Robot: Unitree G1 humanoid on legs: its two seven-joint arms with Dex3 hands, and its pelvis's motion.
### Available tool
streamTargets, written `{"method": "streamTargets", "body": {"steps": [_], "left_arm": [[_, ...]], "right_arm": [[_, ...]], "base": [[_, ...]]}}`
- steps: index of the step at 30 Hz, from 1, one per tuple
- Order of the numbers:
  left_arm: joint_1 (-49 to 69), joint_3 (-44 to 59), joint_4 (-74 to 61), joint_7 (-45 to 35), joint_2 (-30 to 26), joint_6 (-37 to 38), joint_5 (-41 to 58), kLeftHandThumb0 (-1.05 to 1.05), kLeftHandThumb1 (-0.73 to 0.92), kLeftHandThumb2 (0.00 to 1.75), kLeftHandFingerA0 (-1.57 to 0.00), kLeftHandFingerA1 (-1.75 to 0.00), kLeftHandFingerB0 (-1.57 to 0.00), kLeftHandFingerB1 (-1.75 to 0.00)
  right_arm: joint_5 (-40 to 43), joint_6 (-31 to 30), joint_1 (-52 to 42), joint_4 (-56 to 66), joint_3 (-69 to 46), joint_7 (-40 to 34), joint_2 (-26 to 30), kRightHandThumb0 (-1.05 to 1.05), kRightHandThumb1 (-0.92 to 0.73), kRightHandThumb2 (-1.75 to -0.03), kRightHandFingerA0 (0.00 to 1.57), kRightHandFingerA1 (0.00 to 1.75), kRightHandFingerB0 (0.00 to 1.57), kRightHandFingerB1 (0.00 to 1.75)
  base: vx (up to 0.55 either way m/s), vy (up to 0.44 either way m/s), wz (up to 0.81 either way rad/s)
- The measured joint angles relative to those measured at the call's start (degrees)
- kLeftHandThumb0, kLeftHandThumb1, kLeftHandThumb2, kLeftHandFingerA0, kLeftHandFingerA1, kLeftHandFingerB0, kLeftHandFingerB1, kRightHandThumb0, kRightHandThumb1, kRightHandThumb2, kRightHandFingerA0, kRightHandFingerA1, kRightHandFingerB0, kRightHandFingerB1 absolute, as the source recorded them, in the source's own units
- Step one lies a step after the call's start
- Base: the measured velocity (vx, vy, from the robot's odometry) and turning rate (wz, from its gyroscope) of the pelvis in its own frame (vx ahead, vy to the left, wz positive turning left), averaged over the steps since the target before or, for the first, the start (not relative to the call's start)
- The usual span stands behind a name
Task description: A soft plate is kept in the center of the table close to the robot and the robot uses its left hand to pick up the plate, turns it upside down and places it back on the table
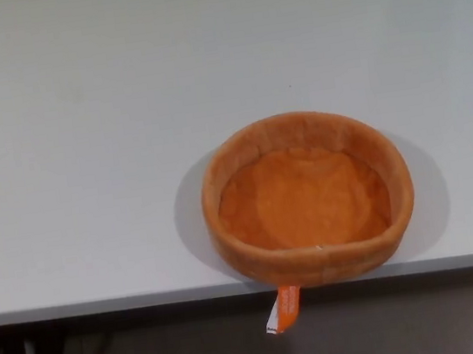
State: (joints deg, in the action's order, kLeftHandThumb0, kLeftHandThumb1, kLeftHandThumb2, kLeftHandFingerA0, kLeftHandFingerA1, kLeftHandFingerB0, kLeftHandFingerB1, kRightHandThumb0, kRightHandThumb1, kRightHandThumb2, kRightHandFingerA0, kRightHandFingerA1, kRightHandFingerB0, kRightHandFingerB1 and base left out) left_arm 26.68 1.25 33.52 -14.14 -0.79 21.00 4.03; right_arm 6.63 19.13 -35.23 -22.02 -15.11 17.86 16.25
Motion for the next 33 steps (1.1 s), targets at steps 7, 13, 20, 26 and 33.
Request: {"method": "streamTargets", "body": {"steps": [7,13,20,26,33], "left_arm": [[1.18,1.31,-1.39,-3.01,1.22,5.91,2.54,-1.05,0.72,0.68,-0.23,-1.13,-0.35,-0.85],[0.99,2.48,-0.25,-4.88,1.6,11.97,3.88,-1.05,0.73,0.68,-0.26,-1.1,-0.38,-0.81],[1.67,3.29,-0.32,-5.54,1.65,17.74,4.03,-1.05,0.8,0.69,-0.28,-1.1,-0.37,-0.82],[4.8,3.28,-6.35,-5.5,2.84,22.83,4.45,-1.05,0.79,0.73,-0.33,-0.99,-0.35,-0.79],[9.87,3.42,-19.73,-5.17,3.26,24.05,6.04,-1.05,0.82,0.7,-0.25,-0.97,-0.31,-0.78]], "right_arm": [[3.82,5.82,-1.65,1.82,-2.11,5.11,0.23,-0.77,-0.92,-0.73,0.18,0.35,0.12,0.27],[7.07,10.02,-3.56,4.68,-3.81,9.17,0.23,-0.78,-0.91,-0.75,0.17,0.38,0.11,0.26],[9.66,13.21,-4.74,5.79,-4.6,12.56,0.2,-0.77,-0.92,-0.73,0.2,0.38,0.13,0.26],[11.62,15.45,-4.66,5.41,-5.69,15.18,0.04,-0.77,-0.91,-0.72,0.21,0.37,0.13,0.26],[12.97,17.0,-4.75,4.72,-6.17,17.45,-0.03,-0.78,-0.91,-0.74,0.2,0.38,0.11,0.25]], "base": [[0.0,0.0,0.0],[0.0,0.0,0.0],[0.0,0.0,0.0],[0.0,0.0,0.0],[0.0,0.0,0.0]]}}
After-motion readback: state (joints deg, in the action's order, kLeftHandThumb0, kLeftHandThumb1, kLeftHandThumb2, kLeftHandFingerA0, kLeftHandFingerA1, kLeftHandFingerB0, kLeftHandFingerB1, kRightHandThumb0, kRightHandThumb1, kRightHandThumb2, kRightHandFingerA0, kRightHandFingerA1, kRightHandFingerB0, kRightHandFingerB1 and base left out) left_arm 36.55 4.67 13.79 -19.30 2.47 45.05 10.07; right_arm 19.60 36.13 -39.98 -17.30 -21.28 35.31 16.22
